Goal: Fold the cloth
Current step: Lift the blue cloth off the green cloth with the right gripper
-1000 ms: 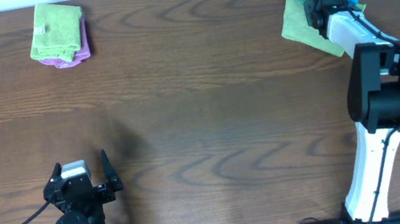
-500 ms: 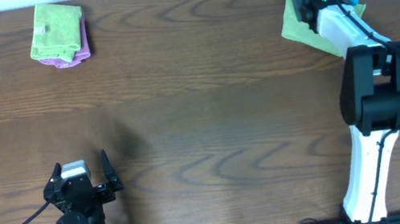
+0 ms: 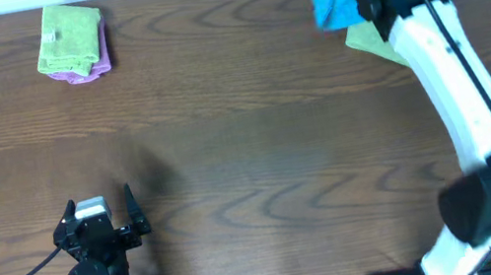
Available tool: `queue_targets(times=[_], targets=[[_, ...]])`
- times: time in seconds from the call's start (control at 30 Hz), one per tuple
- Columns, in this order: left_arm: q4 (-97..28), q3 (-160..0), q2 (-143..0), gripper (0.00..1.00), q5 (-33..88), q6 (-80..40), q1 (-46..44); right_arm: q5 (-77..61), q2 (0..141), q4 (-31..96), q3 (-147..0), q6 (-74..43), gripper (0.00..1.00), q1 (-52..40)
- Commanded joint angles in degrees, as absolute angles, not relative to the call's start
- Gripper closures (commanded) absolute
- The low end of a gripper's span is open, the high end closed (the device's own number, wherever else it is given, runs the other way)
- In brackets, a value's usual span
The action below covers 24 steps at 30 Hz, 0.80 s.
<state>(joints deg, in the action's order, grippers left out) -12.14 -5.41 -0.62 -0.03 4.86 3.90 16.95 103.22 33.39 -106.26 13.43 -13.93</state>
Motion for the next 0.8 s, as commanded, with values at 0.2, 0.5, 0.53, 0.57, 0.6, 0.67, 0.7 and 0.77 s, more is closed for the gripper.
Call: queue_targets(times=[0.2, 0.5, 0.53, 0.57, 0.6, 0.67, 0.7, 0.77], targets=[[-12.91, -3.84, -0.36, 0.05, -0.6, 4.71, 3.62, 4.32, 90.06, 49.15, -107.2, 8.08, 0.99, -23.53], [-12.91, -3.84, -0.36, 0.05, -0.58, 4.71, 3.62, 0.86, 80.88, 67.46, -107.2, 5.13, 0.99, -35.44], [-12.91, -3.84, -0.36, 0.05, -0.58, 4.71, 3.62, -0.19, 80.36, 68.62, -107.2, 4.82, 0.99, -36.29], [-12.91, -3.84, -0.36, 0.05, -0.58, 4.71, 3.62, -1.21, 79.77, 69.69, -107.2, 4.29, 0.99, -37.17], [-12.91, -3.84, -0.36, 0.05, -0.58, 4.71, 3.62, -2.07, 79.26, 70.65, -107.2, 3.84, 0.99, -37.93], [-12.91, -3.84, -0.36, 0.05, -0.58, 4.71, 3.62, -2.7, 78.39, 72.31, -107.2, 2.96, 0.99, -39.11], [-12.91, -3.84, -0.36, 0.05, -0.58, 4.69, 3.62, -2.87, 77.73, 73.76, -107.2, 2.81, 0.99, -39.83], [-12.91, -3.84, -0.36, 0.05, -0.58, 4.71, 3.62, -2.85, 76.82, 75.81, -107.2, 2.79, 0.99, -40.45]])
